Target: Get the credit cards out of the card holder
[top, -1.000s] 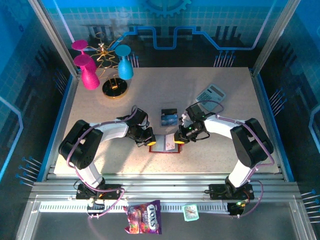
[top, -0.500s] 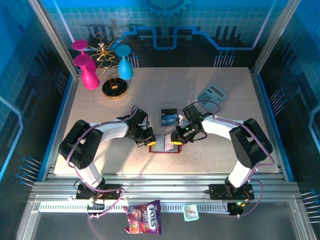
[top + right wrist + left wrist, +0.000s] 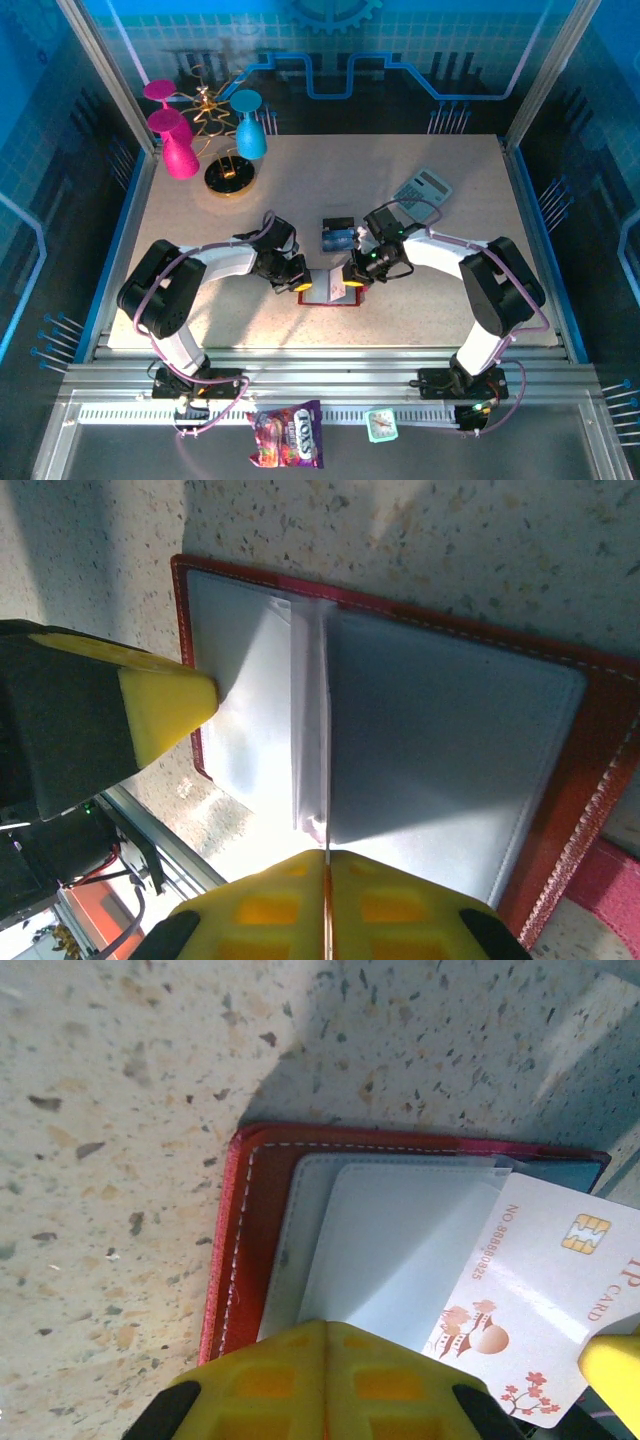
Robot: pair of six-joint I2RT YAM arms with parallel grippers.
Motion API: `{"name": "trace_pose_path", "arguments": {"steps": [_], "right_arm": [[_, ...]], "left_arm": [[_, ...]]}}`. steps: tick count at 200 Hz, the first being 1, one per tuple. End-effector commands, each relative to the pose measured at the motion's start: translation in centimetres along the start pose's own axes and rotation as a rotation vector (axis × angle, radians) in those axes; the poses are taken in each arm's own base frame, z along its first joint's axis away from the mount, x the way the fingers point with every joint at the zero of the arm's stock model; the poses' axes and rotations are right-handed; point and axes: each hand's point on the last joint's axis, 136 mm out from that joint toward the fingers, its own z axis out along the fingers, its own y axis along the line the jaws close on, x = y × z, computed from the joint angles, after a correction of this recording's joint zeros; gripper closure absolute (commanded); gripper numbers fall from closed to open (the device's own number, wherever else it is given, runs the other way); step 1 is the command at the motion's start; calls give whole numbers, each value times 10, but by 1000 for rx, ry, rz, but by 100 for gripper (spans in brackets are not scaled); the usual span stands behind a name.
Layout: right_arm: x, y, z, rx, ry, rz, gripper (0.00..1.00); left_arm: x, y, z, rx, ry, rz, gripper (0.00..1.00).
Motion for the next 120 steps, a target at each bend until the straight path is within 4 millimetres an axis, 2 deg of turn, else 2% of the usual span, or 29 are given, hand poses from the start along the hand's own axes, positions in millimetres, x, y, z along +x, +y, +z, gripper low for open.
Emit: {"name": "trace_pose_path", "arguments": {"steps": [1, 64, 100, 120], "right_arm": [[-1, 10, -9, 17, -13, -35, 90], [-1, 14, -27, 61, -30, -139, 93], [1, 23, -40, 79, -22, -363, 97], [10, 27, -47, 94, 22, -579, 96]], "left_arm": [[7, 9, 0, -43, 15, 2, 91], [5, -2, -11, -21, -8, 17, 86], [5, -8, -19, -17, -22, 31, 83], [5, -9, -24, -15, -30, 37, 82]]}}
